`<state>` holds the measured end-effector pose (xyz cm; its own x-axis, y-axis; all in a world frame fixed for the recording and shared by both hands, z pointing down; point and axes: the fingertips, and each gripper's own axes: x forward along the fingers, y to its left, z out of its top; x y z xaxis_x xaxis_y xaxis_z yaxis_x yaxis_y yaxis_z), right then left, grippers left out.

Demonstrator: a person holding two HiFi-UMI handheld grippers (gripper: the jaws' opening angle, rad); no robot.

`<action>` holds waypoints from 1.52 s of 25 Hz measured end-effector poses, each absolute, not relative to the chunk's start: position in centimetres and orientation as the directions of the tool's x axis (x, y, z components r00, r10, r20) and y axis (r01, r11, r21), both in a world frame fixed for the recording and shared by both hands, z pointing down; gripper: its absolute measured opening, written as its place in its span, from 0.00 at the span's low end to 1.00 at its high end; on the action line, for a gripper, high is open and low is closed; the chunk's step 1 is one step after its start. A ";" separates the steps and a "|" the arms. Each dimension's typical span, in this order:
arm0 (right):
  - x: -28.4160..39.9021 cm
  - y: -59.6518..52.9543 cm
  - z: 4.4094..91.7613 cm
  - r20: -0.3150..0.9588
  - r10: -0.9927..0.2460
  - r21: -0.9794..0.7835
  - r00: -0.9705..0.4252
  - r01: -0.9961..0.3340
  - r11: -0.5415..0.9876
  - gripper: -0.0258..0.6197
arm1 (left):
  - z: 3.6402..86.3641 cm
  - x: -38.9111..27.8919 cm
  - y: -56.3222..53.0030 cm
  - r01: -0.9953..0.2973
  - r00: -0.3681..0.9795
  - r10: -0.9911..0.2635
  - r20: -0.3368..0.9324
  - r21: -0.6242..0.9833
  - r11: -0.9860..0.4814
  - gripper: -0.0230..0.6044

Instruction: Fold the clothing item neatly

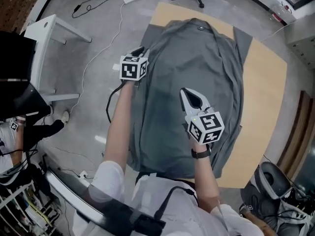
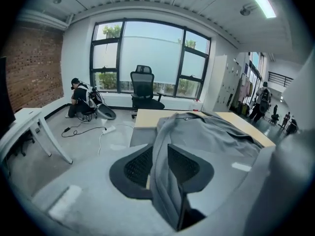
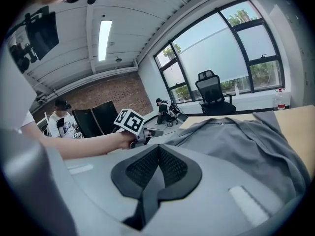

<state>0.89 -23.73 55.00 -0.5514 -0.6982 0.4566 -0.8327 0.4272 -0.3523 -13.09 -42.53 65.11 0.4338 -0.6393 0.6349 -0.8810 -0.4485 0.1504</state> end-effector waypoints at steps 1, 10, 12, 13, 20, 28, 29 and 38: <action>0.5 -24.1 55.4 0.457 -0.696 -0.359 -0.553 -0.831 0.425 0.04 | 66.1 -13.4 -43.3 -0.877 0.439 -0.624 0.647 0.159 -0.453 0.23; 0.5 -25.2 58.0 0.492 -0.671 -0.373 -0.554 -0.831 0.412 0.04 | 72.2 -13.2 -44.9 -0.812 0.529 -0.454 0.717 0.272 -0.517 0.23; 0.5 -25.2 58.3 0.497 -0.666 -0.373 -0.557 -0.830 0.415 0.04 | 72.7 -12.8 -44.9 -0.800 0.539 -0.425 0.727 0.285 -0.528 0.22; 0.5 -25.2 58.4 0.498 -0.665 -0.375 -0.557 -0.829 0.415 0.04 | 73.2 -12.5 -44.7 -0.793 0.543 -0.405 0.735 0.290 -0.536 0.21; 2.1 -24.9 58.6 0.497 -0.677 -0.381 -0.543 -0.838 0.392 0.04 | 74.2 -11.9 -44.1 -0.798 0.523 -0.388 0.759 0.277 -0.536 0.10; 4.9 -24.4 57.8 0.481 -0.713 -0.397 -0.510 -0.852 0.342 0.04 | 68.8 -8.5 -42.6 -0.751 0.633 -0.398 0.664 0.402 -0.523 0.07; 5.3 -24.3 57.6 0.476 -0.718 -0.400 -0.508 -0.852 0.338 0.04 | 67.9 -7.6 -42.0 -0.739 0.647 -0.390 0.655 0.412 -0.533 0.07; 9.2 -23.3 56.6 0.452 -0.761 -0.411 -0.465 -0.866 0.285 0.04 | 62.8 3.8 -39.1 -0.680 0.710 -0.367 0.602 0.449 -0.579 0.07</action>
<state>9.19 -23.30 56.60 -0.4651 -0.7611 0.4522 -0.8660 0.2852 -0.4106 3.81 -39.14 62.77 0.7097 -0.3666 0.6016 -0.6800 -0.5795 0.4492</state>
